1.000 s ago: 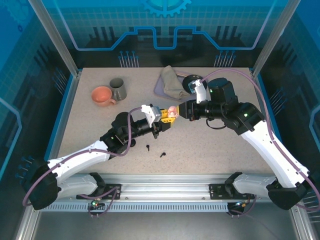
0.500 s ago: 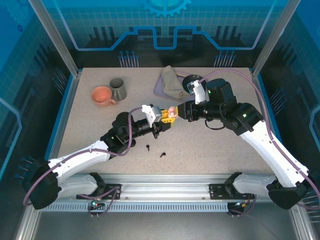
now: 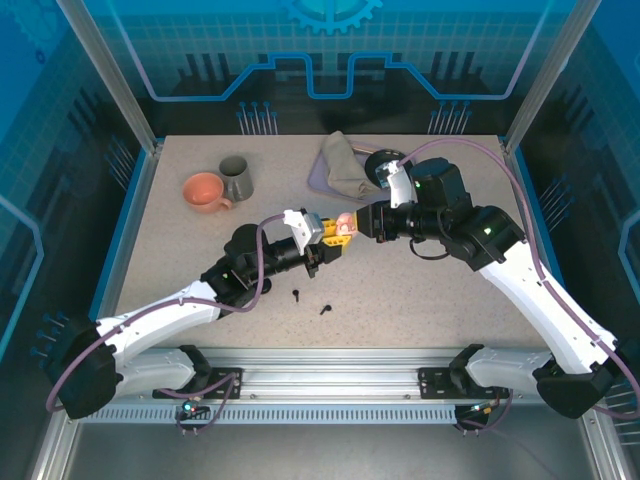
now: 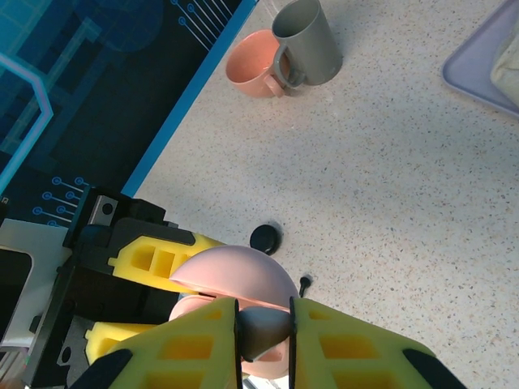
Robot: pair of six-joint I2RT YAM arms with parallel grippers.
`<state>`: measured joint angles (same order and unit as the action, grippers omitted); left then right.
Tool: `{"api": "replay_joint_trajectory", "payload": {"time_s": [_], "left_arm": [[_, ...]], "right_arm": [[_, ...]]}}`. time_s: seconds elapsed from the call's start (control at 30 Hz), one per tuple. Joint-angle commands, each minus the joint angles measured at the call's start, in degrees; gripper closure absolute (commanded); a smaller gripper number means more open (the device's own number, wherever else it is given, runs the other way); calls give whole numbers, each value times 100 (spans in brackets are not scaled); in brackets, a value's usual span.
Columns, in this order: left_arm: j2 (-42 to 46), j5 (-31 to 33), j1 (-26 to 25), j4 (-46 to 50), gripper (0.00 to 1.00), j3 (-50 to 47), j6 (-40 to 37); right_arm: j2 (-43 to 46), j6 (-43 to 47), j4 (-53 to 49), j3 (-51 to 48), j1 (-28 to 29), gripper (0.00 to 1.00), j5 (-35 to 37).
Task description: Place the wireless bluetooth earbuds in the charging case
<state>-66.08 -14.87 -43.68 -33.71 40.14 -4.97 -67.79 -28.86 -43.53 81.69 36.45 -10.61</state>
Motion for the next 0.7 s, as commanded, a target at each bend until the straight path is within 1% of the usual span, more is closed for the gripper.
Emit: {"api": "replay_joint_trajectory", "payload": {"time_s": [0.0,0.23,0.4,0.67], "left_arm": [[7,-84,-27,-252,100,174,-65],[5,-69,-35,-263,100,175,-62],[-9,-78,-27,-265,100,183,-74],[-5,-84,-29,-280,100,179,-83]], "right_arm": [[-39,-84,-121,-67,93,80,-257],[-105,-80,-306,-24,126,80,-415],[-154,-82,-437,51,126,80,-376],[-254,-45,-477,158,135,74,-434]]}}
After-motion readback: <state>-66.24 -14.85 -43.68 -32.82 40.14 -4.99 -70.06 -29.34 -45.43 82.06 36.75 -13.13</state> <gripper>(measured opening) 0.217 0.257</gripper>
